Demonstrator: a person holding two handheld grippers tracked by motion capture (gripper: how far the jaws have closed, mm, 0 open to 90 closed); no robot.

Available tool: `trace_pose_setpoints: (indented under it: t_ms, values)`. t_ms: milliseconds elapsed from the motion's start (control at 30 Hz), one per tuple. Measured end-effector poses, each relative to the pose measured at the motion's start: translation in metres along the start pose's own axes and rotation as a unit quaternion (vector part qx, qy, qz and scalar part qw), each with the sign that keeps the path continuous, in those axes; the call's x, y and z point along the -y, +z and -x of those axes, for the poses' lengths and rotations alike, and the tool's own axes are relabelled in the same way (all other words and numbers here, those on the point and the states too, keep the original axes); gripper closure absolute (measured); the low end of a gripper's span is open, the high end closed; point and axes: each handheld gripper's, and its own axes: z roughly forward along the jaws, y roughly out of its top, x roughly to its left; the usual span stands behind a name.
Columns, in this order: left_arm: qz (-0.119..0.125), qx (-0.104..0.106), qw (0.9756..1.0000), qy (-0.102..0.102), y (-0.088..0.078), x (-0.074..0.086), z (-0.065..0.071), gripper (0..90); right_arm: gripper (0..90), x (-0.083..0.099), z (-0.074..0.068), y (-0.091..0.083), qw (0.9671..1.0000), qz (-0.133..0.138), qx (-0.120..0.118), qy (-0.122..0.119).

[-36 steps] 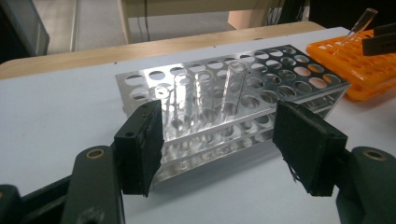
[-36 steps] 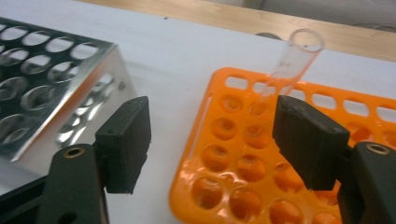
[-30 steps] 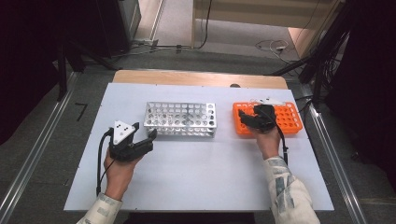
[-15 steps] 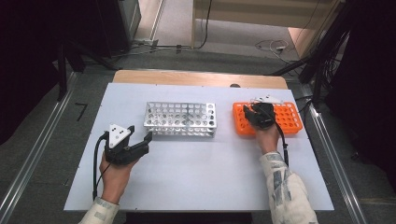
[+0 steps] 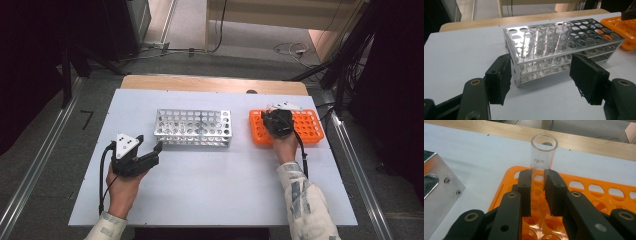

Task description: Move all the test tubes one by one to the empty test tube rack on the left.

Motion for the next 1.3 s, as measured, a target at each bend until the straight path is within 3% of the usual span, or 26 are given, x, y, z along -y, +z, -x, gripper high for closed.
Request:
trace_pose_setpoints:
  t_ms: [333,700,1067,1300]
  values:
    - [-0.001,0.003,1.0000,0.002,0.002,0.000,0.001,33.4,73.2,-0.007,-0.003,-0.010,0.9998,0.015,0.002,-0.009]
    - [-0.002,0.023,0.9997,0.011,0.014,-0.006,0.011,26.8,73.4,-0.009,-0.004,-0.030,0.9994,0.031,-0.005,-0.013]
    - [-0.002,0.051,0.9984,0.024,0.031,-0.014,0.027,26.2,73.4,-0.003,-0.007,-0.055,0.9987,0.025,-0.044,-0.006]
    - [-0.001,0.070,0.9971,0.030,0.040,-0.019,0.036,26.3,73.4,0.001,-0.016,-0.069,0.9972,0.021,-0.069,-0.017]
